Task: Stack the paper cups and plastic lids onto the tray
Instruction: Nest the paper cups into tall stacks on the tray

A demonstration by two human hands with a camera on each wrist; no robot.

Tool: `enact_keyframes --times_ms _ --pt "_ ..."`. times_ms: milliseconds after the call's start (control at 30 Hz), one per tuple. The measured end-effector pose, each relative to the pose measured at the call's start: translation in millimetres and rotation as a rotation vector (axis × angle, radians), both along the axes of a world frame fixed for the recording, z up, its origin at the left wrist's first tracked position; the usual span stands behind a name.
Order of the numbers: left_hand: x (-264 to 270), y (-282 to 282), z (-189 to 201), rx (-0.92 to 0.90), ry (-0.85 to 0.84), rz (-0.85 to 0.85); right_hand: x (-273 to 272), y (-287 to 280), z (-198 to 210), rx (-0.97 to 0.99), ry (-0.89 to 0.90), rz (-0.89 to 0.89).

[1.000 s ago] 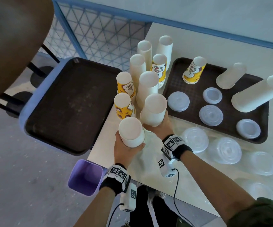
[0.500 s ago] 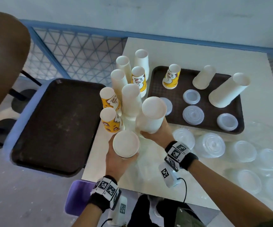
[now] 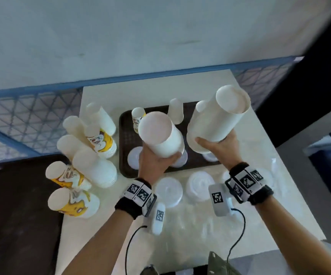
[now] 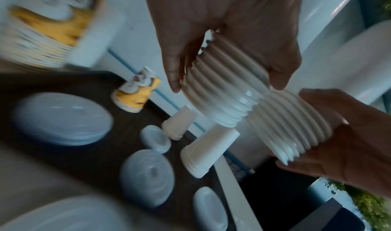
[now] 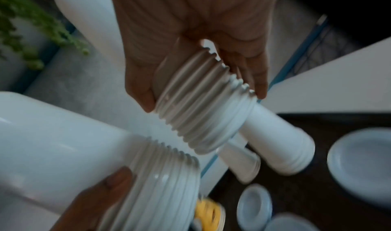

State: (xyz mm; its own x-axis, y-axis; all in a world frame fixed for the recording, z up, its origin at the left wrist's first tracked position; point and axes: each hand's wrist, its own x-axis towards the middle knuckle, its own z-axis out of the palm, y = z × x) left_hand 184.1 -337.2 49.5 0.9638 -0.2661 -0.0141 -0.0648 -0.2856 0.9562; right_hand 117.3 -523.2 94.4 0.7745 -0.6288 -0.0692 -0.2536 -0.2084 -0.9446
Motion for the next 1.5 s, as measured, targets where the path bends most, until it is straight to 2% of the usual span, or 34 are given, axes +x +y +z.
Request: enact_keyframes --times_ms 167,300,600,767,933,1133,1267,1500 --pt "64.0 -102.0 28.3 0.008 0.01 -0.066 2.3 -80.7 17.2 -0.022 0.03 -0.084" --pt "92.7 -155.4 34.8 0.029 0.0 -0.063 11.1 -121.8 30.7 -0.031 -0.017 -0.116" --pt "99.2 -186.4 -18.0 0.088 0.109 -0.158 47.0 -159.9 60.7 -0.002 -0.135 0.021" --pt "95.4 -192.5 -49.8 0.151 0.136 -0.13 67.3 -160.0 63.0 -0.008 -0.126 0.078" --pt "92.4 -194.0 -67.7 0.183 0.164 -0.117 88.3 -152.3 66.2 0.016 -0.176 0.102" --pt "92.2 -184.7 -58.2 0.167 0.154 -0.211 111.3 -128.8 53.5 -0.059 -0.037 0.127" --pt "77.7 -145.2 -49.4 0.232 0.039 -0.178 115.5 -117.7 28.7 -0.096 0.061 0.15" --pt "37.1 -32.2 -3.4 0.267 -0.204 0.084 112.8 -103.4 -19.6 -0.115 0.184 0.115"
